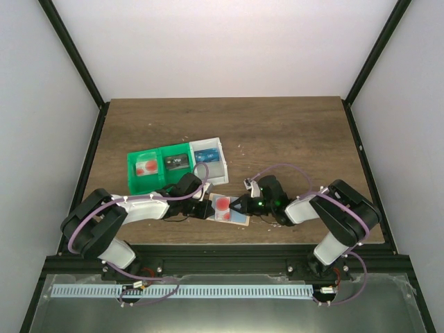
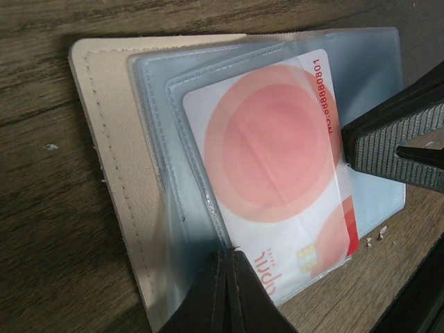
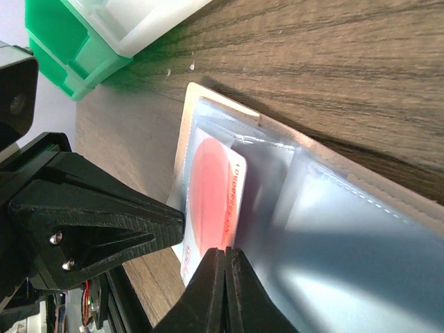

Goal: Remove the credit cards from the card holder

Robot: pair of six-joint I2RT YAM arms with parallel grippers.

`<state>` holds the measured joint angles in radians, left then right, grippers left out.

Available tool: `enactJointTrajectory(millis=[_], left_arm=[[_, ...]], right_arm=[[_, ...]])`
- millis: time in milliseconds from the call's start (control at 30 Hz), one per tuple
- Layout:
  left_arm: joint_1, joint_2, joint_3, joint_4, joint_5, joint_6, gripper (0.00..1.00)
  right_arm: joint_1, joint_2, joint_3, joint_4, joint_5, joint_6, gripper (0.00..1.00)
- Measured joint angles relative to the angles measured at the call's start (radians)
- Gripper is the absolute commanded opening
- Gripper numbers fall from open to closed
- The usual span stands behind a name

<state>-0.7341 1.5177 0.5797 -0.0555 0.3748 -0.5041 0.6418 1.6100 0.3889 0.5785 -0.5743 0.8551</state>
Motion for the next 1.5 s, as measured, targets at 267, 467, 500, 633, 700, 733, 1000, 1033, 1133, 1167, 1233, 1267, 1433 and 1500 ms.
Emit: enactJointTrajectory(millis=[267,467,500,633,700,733,1000,1033,1133,1167,1233,1267,1433,1500], left_arm=[[0.000,0.001,0.000,0.002,0.002,-0.012,0.00],[0.000,0.002,0.000,0.004,0.008,-0.016,0.00],[0.000,0.002,0.000,0.004,0.008,-0.017,0.00],[0.000,0.003,0.000,0.007,0.011,-0.017,0.00],[0.000,0.005,0.000,0.010,0.013,-0.017,0.00],[0.000,0.005,0.000,0.011,0.014,-0.018,0.00],[0.000,0.006,0.000,0.012,0.016,-0.019,0.00],[0.000,0.007,0.000,0.012,0.015,-0.019,0.00],[0.000,0.007,0.000,0.013,0.015,-0.020,0.00],[0.000,0.007,0.000,0.013,0.015,-0.020,0.00],[0.000,0.007,0.000,0.013,0.015,-0.020,0.00],[0.000,0.007,0.000,0.013,0.015,-0.020,0.00],[0.000,0.009,0.000,0.018,0.015,-0.026,0.00],[0.000,0.011,0.000,0.021,0.015,-0.029,0.00]], right_arm=[[-0.005,0.000,-0.001,0.012,-0.008,0.016,0.13],[-0.006,0.000,0.000,-0.005,-0.003,0.023,0.17],[-0.005,0.001,0.002,-0.011,-0.001,0.023,0.17],[-0.006,0.015,0.009,-0.016,0.000,0.025,0.16],[-0.006,0.028,0.012,-0.012,-0.004,0.026,0.15],[-0.006,0.034,0.014,-0.010,-0.006,0.026,0.14],[-0.006,0.063,0.021,0.027,-0.029,0.045,0.01],[-0.006,0.063,0.021,0.033,-0.032,0.045,0.00],[-0.006,0.060,0.021,0.037,-0.034,0.048,0.00],[-0.006,0.056,0.019,0.037,-0.034,0.048,0.01],[-0.006,0.048,0.016,0.036,-0.032,0.048,0.01],[-0.006,0.044,0.014,0.036,-0.031,0.049,0.01],[-0.017,0.034,-0.007,0.042,-0.027,0.058,0.01],[-0.024,0.022,-0.025,0.044,-0.026,0.062,0.00]])
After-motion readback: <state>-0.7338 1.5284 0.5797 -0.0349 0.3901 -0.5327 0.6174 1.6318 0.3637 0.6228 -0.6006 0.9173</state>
